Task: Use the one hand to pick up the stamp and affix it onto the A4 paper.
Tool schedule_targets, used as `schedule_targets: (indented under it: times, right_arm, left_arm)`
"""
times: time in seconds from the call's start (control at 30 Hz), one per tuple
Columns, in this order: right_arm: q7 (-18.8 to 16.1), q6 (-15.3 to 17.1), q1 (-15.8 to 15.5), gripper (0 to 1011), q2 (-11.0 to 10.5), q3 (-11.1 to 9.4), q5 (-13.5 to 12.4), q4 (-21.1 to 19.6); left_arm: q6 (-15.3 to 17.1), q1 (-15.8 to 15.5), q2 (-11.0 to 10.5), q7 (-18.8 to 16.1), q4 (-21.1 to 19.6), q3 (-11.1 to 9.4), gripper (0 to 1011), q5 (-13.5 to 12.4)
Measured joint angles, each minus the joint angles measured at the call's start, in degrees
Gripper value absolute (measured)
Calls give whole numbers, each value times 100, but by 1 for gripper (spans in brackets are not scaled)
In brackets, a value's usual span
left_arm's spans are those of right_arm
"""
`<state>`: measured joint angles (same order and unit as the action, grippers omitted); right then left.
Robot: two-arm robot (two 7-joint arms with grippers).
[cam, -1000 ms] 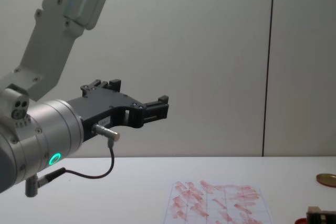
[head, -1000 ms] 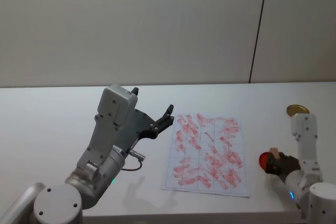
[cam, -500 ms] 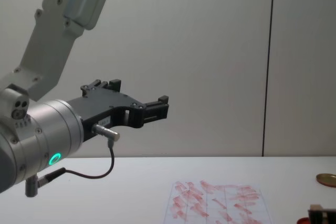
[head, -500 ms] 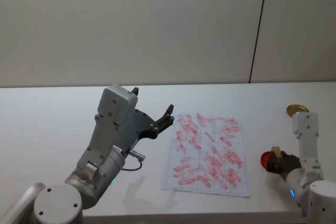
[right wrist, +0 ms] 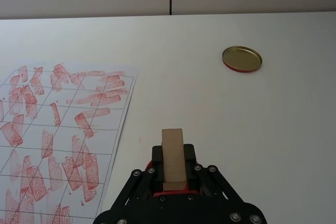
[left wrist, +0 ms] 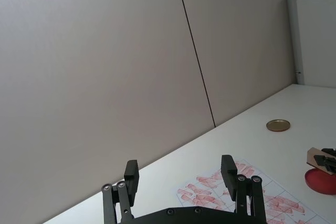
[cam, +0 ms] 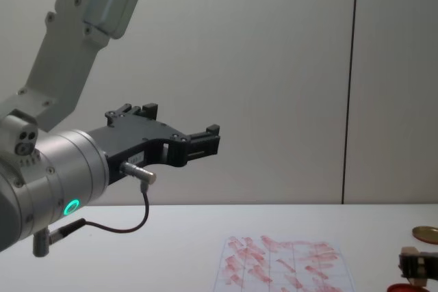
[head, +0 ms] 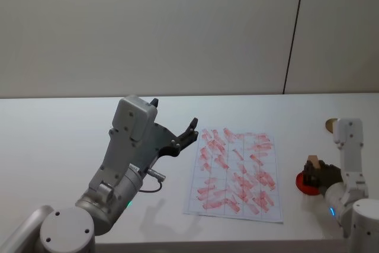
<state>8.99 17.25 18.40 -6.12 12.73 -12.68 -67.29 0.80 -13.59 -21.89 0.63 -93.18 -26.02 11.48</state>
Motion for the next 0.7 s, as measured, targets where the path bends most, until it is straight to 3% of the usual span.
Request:
schedule_targets:
  times: [0.7]
  right_arm:
    - [-126, 68, 96, 216, 40, -24, 125, 272]
  left_arm:
    - [0, 0, 0, 0, 0, 0, 993, 0]
